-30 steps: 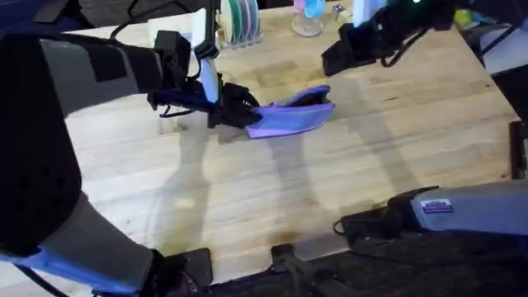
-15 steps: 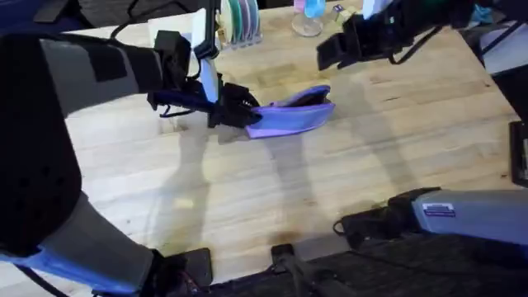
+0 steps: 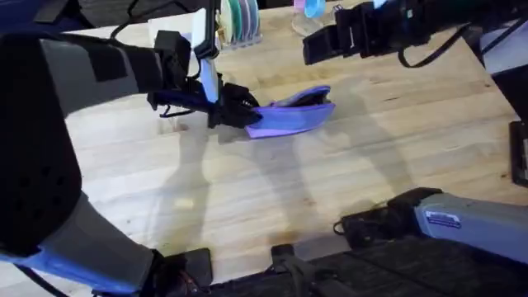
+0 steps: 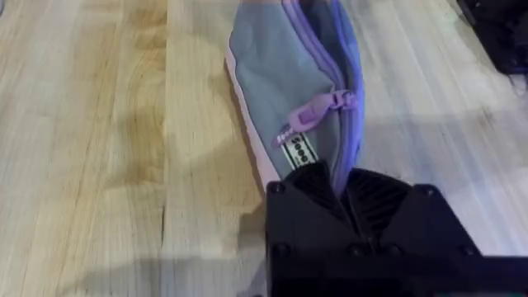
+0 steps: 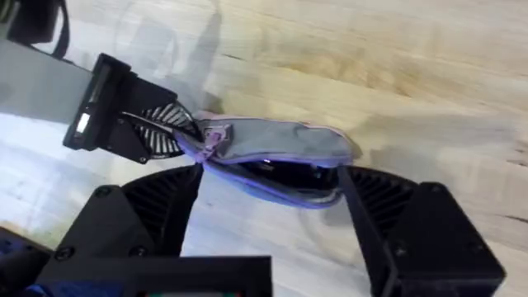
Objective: Unzip the bag, pick up the pens from the table one at a time and place them inside, then zip the bag closed.
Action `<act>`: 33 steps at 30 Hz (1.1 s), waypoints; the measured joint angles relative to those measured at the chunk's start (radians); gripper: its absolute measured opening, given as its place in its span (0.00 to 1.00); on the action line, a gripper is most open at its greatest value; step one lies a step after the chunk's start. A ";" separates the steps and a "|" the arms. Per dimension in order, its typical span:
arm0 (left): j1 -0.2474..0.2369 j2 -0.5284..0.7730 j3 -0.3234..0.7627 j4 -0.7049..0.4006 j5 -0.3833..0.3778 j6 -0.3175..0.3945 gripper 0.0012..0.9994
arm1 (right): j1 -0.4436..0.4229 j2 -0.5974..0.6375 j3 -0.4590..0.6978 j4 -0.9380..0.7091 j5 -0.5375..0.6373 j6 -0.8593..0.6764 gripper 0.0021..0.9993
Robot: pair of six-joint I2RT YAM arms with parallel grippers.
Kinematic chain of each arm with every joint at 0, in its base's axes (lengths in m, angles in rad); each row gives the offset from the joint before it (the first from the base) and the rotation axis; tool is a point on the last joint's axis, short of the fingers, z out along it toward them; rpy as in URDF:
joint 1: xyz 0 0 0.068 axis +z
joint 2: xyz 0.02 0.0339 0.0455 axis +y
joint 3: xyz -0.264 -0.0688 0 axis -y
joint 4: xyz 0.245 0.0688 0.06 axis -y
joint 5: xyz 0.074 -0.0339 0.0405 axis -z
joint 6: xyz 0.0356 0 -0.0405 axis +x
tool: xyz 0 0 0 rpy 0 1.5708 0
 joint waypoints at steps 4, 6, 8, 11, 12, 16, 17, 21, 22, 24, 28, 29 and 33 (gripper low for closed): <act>0.000 0.000 0.000 0.000 0.000 0.000 0.04 | 0.032 0.000 0.000 0.000 0.000 0.012 1.00; 0.000 0.000 0.000 0.000 0.000 0.000 0.04 | 0.056 0.000 0.000 0.001 0.000 0.019 1.00; 0.000 0.000 0.000 0.000 0.000 0.000 0.04 | 0.080 0.000 0.000 0.009 0.000 0.032 1.00; 0.000 0.000 0.000 0.000 -0.001 0.000 0.05 | 0.116 0.000 0.000 0.034 0.000 0.086 1.00; 0.000 0.000 0.000 0.000 -0.001 0.000 0.05 | 0.125 0.000 0.000 0.042 0.000 0.102 1.00; 0.000 0.000 0.000 0.000 -0.002 0.000 0.04 | 0.157 0.024 0.001 0.073 -0.001 0.150 1.00; 0.000 0.000 0.000 0.000 -0.002 0.000 0.04 | 0.162 0.036 0.001 0.077 0.000 0.155 1.00; 0.000 0.000 0.000 0.000 0.003 0.000 0.57 | 0.174 0.078 0.001 0.079 0.000 0.174 1.00; 0.000 0.000 0.000 0.000 0.005 0.000 0.73 | 0.175 0.085 0.001 0.079 0.000 0.177 1.00; 0.000 0.000 0.000 0.000 0.007 -0.004 0.96 | 0.175 0.089 0.001 0.079 0.000 0.184 1.00; 0.000 0.000 0.000 0.000 0.009 -0.004 0.99 | 0.175 0.089 0.001 0.082 0.000 0.190 1.00; 0.000 0.000 0.000 0.000 0.008 -0.004 0.99 | 0.175 0.089 0.001 0.082 0.000 0.192 1.00; 0.008 0.000 0.000 -0.010 0.005 -0.004 0.99 | 0.175 0.089 0.001 0.082 0.000 0.215 1.00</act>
